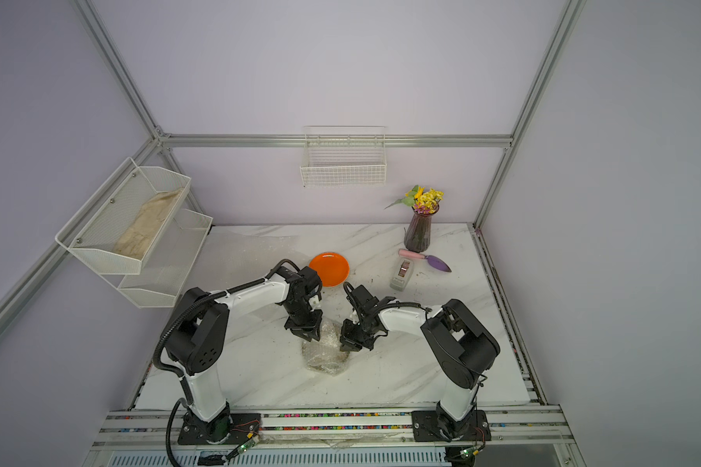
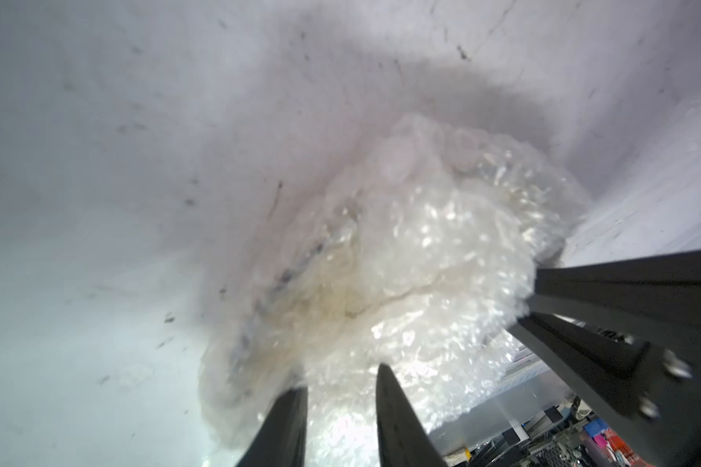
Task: Wrap dinner plates in bubble wrap
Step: Wrap the plate in the bubble wrap, then pull the tape from the tape cutter.
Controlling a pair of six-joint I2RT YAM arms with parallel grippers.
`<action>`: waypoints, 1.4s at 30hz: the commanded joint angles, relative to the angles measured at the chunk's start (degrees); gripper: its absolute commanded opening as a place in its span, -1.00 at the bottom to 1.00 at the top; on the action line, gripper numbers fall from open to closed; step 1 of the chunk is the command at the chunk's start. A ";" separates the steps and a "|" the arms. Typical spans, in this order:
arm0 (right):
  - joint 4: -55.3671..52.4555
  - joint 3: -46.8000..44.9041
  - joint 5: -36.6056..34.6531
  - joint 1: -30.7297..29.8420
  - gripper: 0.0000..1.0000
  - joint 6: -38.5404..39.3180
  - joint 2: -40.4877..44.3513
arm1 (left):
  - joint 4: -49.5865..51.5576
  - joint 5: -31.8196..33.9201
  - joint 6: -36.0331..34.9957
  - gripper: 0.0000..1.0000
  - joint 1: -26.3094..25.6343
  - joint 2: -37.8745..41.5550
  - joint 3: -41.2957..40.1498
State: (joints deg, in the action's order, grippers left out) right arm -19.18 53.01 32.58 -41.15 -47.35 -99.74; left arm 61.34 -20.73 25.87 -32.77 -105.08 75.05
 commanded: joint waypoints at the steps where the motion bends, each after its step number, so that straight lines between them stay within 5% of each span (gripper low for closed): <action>1: -4.46 -2.69 -4.80 0.10 -1.00 -1.60 -2.65 | 2.82 -0.35 1.73 -0.38 -0.19 5.94 5.81; 13: -5.22 -2.26 -4.96 0.13 -1.00 -1.26 -3.17 | -16.23 -17.84 9.24 -0.62 -5.81 3.16 -7.89; 20: -6.75 -1.51 -6.08 0.10 -1.00 -0.29 -3.52 | -12.47 -11.29 3.03 -0.69 -5.05 0.06 -17.45; 27: -6.32 1.73 -8.12 1.48 -0.97 1.87 0.77 | -15.08 -6.84 2.08 -0.73 -3.88 -2.23 -18.80; 32: -5.45 5.80 -4.64 10.66 -0.27 6.34 5.82 | -17.19 -6.56 2.91 -0.74 -3.80 -1.72 -19.91; 37: -3.85 8.21 0.37 23.81 -0.19 9.96 6.09 | -18.60 -6.36 3.48 -0.74 -3.80 -1.11 -20.79; 42: 3.97 8.56 6.57 38.77 -0.33 9.38 3.21 | -19.15 -5.99 4.01 -0.74 -3.81 -0.59 -21.25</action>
State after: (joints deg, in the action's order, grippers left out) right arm -18.11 61.12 35.59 -7.07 -39.29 -94.72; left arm 40.69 -37.65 28.95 -36.64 -103.04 57.52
